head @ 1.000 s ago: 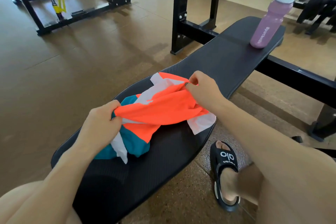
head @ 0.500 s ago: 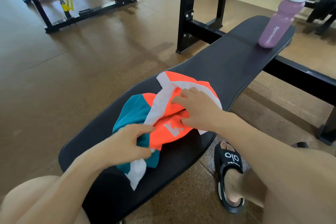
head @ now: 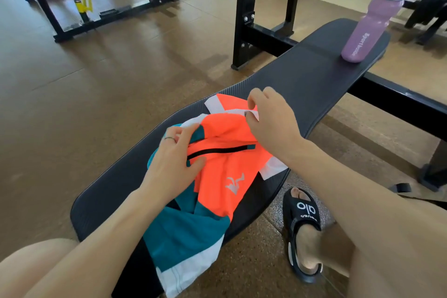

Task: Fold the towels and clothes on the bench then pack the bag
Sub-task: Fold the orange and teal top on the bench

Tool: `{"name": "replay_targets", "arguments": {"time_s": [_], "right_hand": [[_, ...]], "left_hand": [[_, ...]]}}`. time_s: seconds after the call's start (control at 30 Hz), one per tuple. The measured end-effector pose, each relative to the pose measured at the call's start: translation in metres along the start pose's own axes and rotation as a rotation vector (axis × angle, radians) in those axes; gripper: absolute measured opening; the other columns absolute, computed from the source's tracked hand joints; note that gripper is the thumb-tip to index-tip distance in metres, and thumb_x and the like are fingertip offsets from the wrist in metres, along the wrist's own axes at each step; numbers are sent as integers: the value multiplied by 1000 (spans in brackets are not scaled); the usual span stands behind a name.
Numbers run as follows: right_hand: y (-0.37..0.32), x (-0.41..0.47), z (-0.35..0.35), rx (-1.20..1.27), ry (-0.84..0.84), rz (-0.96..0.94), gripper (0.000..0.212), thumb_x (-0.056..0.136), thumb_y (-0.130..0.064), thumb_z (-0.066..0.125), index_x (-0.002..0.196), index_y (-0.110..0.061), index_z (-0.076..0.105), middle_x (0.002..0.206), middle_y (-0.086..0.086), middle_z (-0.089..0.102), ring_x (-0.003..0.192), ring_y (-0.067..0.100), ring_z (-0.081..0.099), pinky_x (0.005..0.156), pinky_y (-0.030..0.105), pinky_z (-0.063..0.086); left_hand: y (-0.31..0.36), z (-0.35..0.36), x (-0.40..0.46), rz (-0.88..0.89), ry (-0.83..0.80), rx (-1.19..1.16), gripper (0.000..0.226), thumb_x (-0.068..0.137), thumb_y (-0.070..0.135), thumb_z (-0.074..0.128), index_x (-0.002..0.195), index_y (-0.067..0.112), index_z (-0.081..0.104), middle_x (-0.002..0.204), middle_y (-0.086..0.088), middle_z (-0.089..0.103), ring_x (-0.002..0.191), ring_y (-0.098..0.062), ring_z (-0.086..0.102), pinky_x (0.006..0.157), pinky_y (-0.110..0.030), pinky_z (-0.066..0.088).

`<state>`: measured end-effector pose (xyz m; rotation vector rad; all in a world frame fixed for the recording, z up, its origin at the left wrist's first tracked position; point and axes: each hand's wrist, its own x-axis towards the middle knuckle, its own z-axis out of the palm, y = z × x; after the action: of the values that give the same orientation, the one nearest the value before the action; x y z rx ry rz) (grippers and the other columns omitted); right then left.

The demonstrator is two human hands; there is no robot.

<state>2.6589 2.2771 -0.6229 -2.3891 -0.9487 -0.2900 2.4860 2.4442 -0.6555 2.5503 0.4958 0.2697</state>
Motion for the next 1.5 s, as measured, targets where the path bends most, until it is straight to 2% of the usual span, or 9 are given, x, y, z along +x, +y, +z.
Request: {"name": "replay_targets", "arguments": {"time_s": [0.17, 0.23, 0.33, 0.57, 0.7, 0.83, 1.07, 1.27, 1.5], "right_hand": [[4, -11, 5, 119, -406, -42, 13, 81, -20, 63, 77, -25, 53, 74, -10, 57, 74, 18, 55, 65, 33, 45], [6, -15, 11, -32, -526, -115, 8, 83, -22, 61, 91, -26, 60, 86, -7, 60, 86, 21, 57, 75, 35, 48], [13, -11, 18, -149, -526, -153, 33, 85, -21, 59, 118, -19, 62, 106, 3, 57, 103, 26, 54, 87, 41, 47], [11, -6, 15, -108, -742, -140, 28, 84, -22, 62, 112, -25, 62, 89, -9, 54, 90, 18, 54, 71, 28, 36], [0, -7, 16, 112, -666, -152, 29, 84, -14, 58, 110, -25, 66, 82, -14, 59, 78, 9, 52, 65, 20, 38], [-16, -10, 34, 162, -679, -266, 46, 83, -16, 59, 129, -23, 60, 116, -1, 62, 109, 17, 56, 97, 33, 44], [-35, -23, 49, 178, -729, -337, 59, 76, -18, 50, 134, -20, 56, 125, 0, 63, 118, 21, 56, 100, 41, 45], [-36, -38, 39, 322, -710, -241, 45, 72, -1, 58, 113, -19, 62, 83, -10, 55, 71, 4, 48, 68, 28, 40], [-61, -75, 35, 614, -613, -33, 32, 72, 5, 62, 97, -14, 65, 71, -14, 56, 60, -2, 49, 60, 15, 37]], "left_hand": [[-22, 0, 21, -96, -81, 192, 54, 98, 36, 57, 149, 30, 39, 137, -6, 46, 124, -29, 48, 100, -45, 45], [-24, -3, 26, -109, -93, 223, 40, 100, 33, 52, 139, 28, 45, 121, -3, 53, 111, -27, 56, 88, -43, 49], [-25, -10, 33, -110, -12, 241, 19, 99, 21, 52, 119, 22, 49, 107, -2, 55, 94, -26, 56, 74, -40, 44], [-29, -39, 35, -121, 257, 670, 14, 79, -4, 63, 82, 7, 54, 83, -17, 56, 72, -35, 49, 65, -39, 27], [-15, -39, 17, -271, 28, 456, 34, 95, 34, 55, 68, 13, 51, 73, -5, 59, 66, -28, 53, 59, -34, 39], [-12, -16, -10, -374, -195, 377, 58, 87, 75, 46, 89, 17, 50, 90, 3, 59, 82, -20, 59, 65, -36, 42], [-10, 3, -8, -570, -90, -208, 46, 73, 38, 86, 99, 16, 55, 81, 6, 58, 77, -14, 56, 64, -30, 42], [-1, -7, -23, -640, -97, -362, 38, 84, 38, 76, 105, 15, 55, 101, -1, 60, 82, -14, 55, 71, -31, 48], [10, -14, -65, -834, -303, -875, 34, 93, 36, 69, 117, 12, 63, 112, -6, 74, 107, -21, 70, 95, -39, 57]]}}
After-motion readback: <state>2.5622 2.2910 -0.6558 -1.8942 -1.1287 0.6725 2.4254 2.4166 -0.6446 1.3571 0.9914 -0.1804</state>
